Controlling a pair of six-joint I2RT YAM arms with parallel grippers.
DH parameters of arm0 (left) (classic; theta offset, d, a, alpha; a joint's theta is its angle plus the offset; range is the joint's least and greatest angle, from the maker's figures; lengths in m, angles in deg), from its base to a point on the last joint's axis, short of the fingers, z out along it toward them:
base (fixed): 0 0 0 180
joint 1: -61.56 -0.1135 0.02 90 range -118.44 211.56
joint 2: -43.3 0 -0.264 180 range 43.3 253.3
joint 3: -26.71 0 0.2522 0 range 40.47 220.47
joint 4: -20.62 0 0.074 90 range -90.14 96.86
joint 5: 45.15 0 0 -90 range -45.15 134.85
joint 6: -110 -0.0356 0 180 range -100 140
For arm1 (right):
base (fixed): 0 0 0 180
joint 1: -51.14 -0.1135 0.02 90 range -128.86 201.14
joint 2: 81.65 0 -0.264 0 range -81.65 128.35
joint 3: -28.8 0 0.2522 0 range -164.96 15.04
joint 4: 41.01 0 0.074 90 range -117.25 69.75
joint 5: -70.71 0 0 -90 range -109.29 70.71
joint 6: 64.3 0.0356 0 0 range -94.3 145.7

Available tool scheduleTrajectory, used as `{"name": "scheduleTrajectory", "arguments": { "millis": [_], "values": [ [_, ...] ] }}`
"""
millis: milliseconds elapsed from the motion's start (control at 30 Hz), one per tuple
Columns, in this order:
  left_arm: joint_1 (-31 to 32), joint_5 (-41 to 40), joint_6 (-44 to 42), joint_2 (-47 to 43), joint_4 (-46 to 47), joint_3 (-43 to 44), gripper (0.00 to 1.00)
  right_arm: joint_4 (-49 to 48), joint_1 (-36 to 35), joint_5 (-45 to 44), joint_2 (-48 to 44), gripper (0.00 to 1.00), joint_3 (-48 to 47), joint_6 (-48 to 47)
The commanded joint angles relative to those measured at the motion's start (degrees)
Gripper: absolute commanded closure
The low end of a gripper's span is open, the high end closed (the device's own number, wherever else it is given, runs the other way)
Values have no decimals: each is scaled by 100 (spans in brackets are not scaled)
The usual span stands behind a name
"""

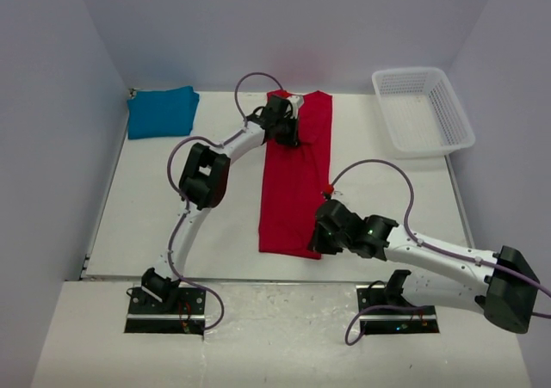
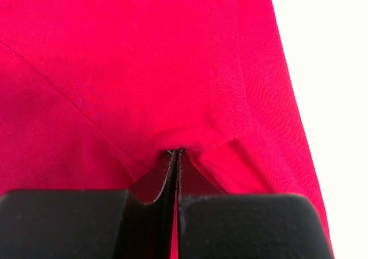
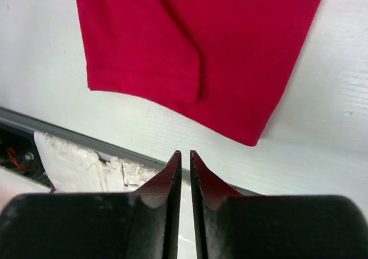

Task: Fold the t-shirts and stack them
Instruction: Rotate the tshirt 110 degrees

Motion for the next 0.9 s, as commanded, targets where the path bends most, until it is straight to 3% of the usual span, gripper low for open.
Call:
{"name": "scheduleTrajectory", "arguments": {
  "millis": [0,133,200,233,267,467,600,867],
  "values": [
    [-51,120,-164,62,-293,-36,100,548,-29,-575,46,87,-336,-292],
    [-43,349,-41,-693,121,-844,90,531,-20,-637,397,75,-486,-293],
    [-25,315,-32,-914,130,-1170,85,408,-20,-611,626,79,-495,-293],
    [-25,280,-32,-1037,130,-1301,84,355,-20,-610,705,95,-495,-293],
    [-16,245,-41,-1299,148,-1555,83,224,-20,-610,775,100,-460,-293],
    [37,77,-76,-2354,332,-2531,79,-197,15,-611,1443,100,-302,-258],
    [45,130,-102,-2515,386,-2630,60,-663,94,-312,1777,100,-100,-188],
    [133,631,38,-2330,516,-2735,57,-937,94,-259,1550,100,532,147]
  ]
}}
